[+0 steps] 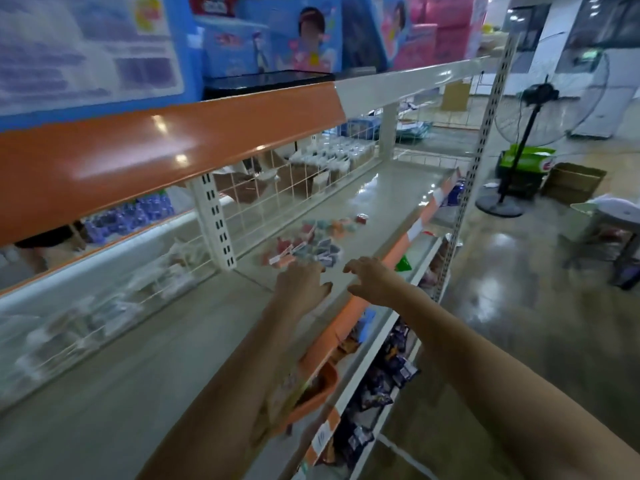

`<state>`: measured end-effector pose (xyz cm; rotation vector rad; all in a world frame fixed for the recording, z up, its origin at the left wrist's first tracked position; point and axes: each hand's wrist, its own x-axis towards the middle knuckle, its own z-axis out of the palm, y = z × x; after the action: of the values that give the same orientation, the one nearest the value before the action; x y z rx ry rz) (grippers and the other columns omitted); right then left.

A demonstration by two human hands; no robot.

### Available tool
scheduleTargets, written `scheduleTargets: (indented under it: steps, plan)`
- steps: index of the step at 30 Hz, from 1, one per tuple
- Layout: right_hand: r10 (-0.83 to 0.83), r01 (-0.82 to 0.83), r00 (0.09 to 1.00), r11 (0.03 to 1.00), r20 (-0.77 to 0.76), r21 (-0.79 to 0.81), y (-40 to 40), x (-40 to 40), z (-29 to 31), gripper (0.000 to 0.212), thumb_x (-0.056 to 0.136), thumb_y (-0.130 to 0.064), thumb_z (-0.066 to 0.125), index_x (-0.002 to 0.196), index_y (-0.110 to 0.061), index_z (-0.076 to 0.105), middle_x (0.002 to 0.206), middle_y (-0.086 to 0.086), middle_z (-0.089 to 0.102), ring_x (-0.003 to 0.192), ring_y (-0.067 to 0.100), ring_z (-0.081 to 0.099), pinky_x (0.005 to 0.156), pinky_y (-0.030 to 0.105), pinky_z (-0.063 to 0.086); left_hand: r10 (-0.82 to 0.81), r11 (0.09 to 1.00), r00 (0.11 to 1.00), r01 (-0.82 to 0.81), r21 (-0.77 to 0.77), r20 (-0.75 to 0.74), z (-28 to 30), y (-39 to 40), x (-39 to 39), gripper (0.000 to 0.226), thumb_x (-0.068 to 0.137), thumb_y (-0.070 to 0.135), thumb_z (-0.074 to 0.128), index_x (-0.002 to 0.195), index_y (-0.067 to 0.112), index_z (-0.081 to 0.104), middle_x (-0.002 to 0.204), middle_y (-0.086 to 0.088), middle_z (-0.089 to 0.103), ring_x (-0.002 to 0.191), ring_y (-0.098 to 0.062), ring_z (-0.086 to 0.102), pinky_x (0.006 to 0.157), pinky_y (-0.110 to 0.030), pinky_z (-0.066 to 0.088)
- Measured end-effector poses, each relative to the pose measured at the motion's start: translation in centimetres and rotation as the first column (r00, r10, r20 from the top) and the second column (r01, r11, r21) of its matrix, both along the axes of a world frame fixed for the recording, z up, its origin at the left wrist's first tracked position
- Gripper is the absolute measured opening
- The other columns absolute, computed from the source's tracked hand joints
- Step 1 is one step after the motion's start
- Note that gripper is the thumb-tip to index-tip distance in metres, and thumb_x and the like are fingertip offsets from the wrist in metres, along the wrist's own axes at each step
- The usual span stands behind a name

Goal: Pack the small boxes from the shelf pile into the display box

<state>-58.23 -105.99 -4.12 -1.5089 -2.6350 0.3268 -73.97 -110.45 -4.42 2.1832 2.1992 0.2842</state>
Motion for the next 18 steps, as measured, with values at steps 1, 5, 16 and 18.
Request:
scheduleTargets:
  steps: [1,5,16,18]
  plan:
    - [-0.01,0.01,1.0,1.0,-0.006,-0.01,1.6,0.0,-0.2,0.047,0.091,-0.027,0.056,0.134,-0.013,0.044,0.136,0.012,0.045,0.125,0.029,0.043,0.105,0.036,0.034,-0.006,1.0,1.0,0.006,0.028,0.011,0.0,1.7,0.0,0.041,0.089,0.039,0.055,0.125,0.019,0.052,0.119,-0.011,0.059,0.109,-0.028,0.055,0.079,-0.032,0.043]
    - [-0.029,0.028,0.999,0.999,-0.036,-0.025,7.5,-0.1,-0.7,0.045,0.09,-0.025,0.058,0.132,-0.014,0.046,0.134,0.011,0.048,0.123,0.028,0.045,0.102,0.037,0.038,-0.026,0.999,0.999,0.025,0.02,0.047,-0.3,8.1,-0.7,0.035,0.09,0.036,0.053,0.12,0.018,0.058,0.119,-0.007,0.061,0.107,-0.026,0.057,0.085,-0.033,0.047]
    - [0.026,-0.019,0.989,0.999,-0.147,0.043,21.0,0.2,-1.0,0.036,0.091,-0.01,0.051,0.127,-0.012,0.052,0.128,0.009,0.054,0.116,0.026,0.051,0.094,0.033,0.041,0.245,0.967,0.967,-0.239,0.09,-0.065,-2.2,18.1,-3.5,0.036,0.088,0.041,0.053,0.115,0.018,0.059,0.111,-0.007,0.063,0.103,-0.027,0.057,0.079,-0.035,0.043]
    - [0.064,-0.056,0.989,0.997,-0.137,0.057,23.6,-0.2,-1.2,0.036,0.091,-0.009,0.05,0.127,-0.014,0.052,0.126,0.009,0.054,0.115,0.025,0.05,0.092,0.032,0.041,0.313,0.946,0.947,-0.305,0.107,-0.066,-2.9,19.5,-4.0,0.032,0.09,0.041,0.049,0.111,0.019,0.06,0.108,-0.006,0.064,0.1,-0.026,0.058,0.075,-0.034,0.042]
